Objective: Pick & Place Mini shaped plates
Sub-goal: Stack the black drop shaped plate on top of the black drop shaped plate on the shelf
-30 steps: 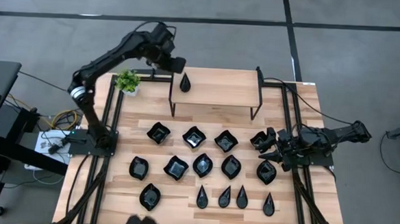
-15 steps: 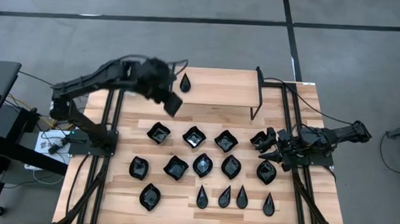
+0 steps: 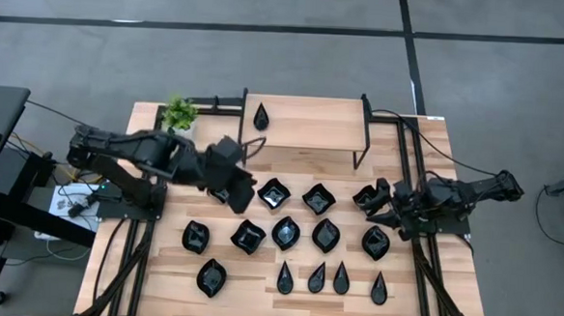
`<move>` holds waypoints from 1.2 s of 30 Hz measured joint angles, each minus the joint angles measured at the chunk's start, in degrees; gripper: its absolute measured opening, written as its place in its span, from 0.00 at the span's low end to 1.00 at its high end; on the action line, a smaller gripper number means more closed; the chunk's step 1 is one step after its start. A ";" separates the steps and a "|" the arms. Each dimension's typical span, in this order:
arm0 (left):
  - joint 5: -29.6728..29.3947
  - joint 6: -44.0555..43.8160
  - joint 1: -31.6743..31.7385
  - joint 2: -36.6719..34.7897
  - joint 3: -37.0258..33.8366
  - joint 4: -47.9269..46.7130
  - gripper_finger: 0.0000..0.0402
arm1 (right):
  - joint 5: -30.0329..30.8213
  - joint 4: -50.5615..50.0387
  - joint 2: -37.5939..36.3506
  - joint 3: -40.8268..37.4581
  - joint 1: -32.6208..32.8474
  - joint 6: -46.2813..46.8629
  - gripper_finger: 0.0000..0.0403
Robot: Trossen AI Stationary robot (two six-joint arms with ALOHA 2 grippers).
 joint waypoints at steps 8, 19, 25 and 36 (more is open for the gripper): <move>-4.75 -2.73 -7.31 -1.39 -15.02 18.01 0.26 | -0.02 2.70 -0.02 0.02 0.09 0.02 0.45; -11.41 -9.92 -13.26 -12.35 -46.84 50.10 0.26 | -0.01 2.59 -0.02 0.02 0.11 8.20 0.45; -15.23 -10.15 -17.72 -17.94 -59.36 58.27 0.26 | -0.02 3.01 0.21 0.02 0.24 10.58 0.45; -15.51 -11.69 -21.63 -29.62 -69.68 59.67 0.26 | 0.04 21.31 10.20 0.04 5.51 11.43 0.36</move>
